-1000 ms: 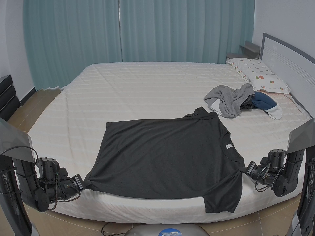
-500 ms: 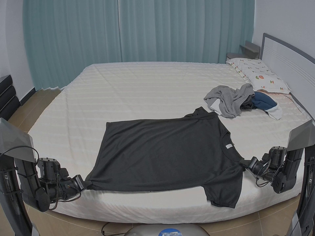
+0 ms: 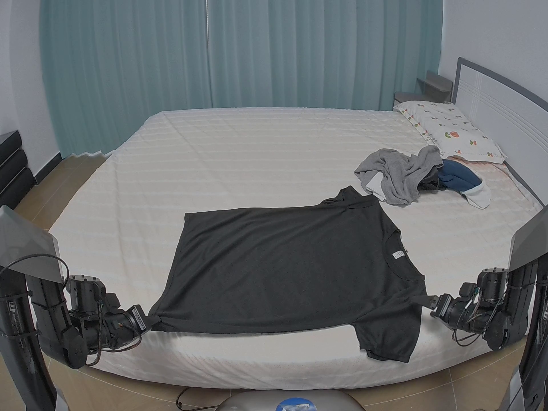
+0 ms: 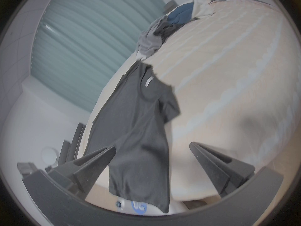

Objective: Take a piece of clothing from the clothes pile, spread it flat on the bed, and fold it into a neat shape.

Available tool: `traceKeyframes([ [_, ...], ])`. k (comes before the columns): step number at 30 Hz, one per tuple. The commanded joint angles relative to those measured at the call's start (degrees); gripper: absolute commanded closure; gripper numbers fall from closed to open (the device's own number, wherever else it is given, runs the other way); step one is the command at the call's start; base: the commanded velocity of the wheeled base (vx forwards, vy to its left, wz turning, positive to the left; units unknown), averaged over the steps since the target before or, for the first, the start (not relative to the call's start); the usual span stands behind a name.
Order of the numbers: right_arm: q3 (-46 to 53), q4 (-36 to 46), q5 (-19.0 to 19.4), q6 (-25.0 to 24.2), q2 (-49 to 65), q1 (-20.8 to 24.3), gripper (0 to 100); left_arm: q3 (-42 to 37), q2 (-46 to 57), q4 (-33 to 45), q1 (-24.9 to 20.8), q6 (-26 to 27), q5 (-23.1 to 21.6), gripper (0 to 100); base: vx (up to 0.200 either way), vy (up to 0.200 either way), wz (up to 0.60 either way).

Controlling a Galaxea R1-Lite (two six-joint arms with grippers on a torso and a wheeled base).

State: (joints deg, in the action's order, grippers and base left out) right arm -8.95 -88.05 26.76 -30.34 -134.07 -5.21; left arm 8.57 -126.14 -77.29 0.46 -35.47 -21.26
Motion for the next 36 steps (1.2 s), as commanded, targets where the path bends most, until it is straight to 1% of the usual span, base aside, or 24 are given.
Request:
traceKeyframes([
  [1,2.7,-1.6,1.0,0.8,-1.4,0.5,0,0.0,0.0,-0.1,0.1,0.0,0.1,100,0.0,0.0,0.0],
  [6,2.2,-1.7,0.8,0.7,-3.7,2.6,0,-0.1,0.0,-0.1,0.0,0.0,0.0,100,0.0,0.0,0.0],
  [12,1.3,-1.7,0.8,0.2,-3.7,4.8,0,0.0,-0.1,0.0,0.0,0.0,0.1,100,0.0,0.0,0.0],
  [15,0.4,-1.7,0.8,0.2,-3.8,4.9,0,0.0,-0.1,0.0,0.0,0.0,0.0,100,0.0,0.0,0.0],
  [19,-0.6,-1.7,0.6,-1.1,-3.3,4.8,0,0.0,-0.3,0.0,0.0,0.0,0.0,100,0.0,0.0,0.0],
  [20,-0.6,-1.7,0.6,-1.1,-3.3,4.8,100,0.0,-0.3,0.0,0.0,0.0,0.0,100,0.0,0.0,0.0],
  [22,-0.4,-1.7,-0.3,-1.2,-3.1,4.8,100,0.0,-0.3,0.0,0.0,0.0,0.0,100,0.0,0.0,0.0],
  [23,0.2,-1.7,-1.8,-1.1,-2.6,4.6,100,0.0,-0.4,0.0,0.0,0.0,0.0,100,0.0,0.0,0.0],
  [26,2.0,-1.6,-3.7,-0.6,-1.0,4.3,100,0.0,-0.4,0.0,0.0,0.0,0.0,100,0.0,0.0,0.0],
  [33,4.4,-1.6,-3.8,-0.1,0.5,4.5,100,0.0,-0.2,-0.1,0.0,0.0,0.1,100,0.0,0.0,0.0],
  [36,4.0,-1.5,-3.9,0.6,0.7,5.5,100,0.0,-0.3,0.0,-0.1,0.1,0.2,100,0.0,0.0,0.0],
])
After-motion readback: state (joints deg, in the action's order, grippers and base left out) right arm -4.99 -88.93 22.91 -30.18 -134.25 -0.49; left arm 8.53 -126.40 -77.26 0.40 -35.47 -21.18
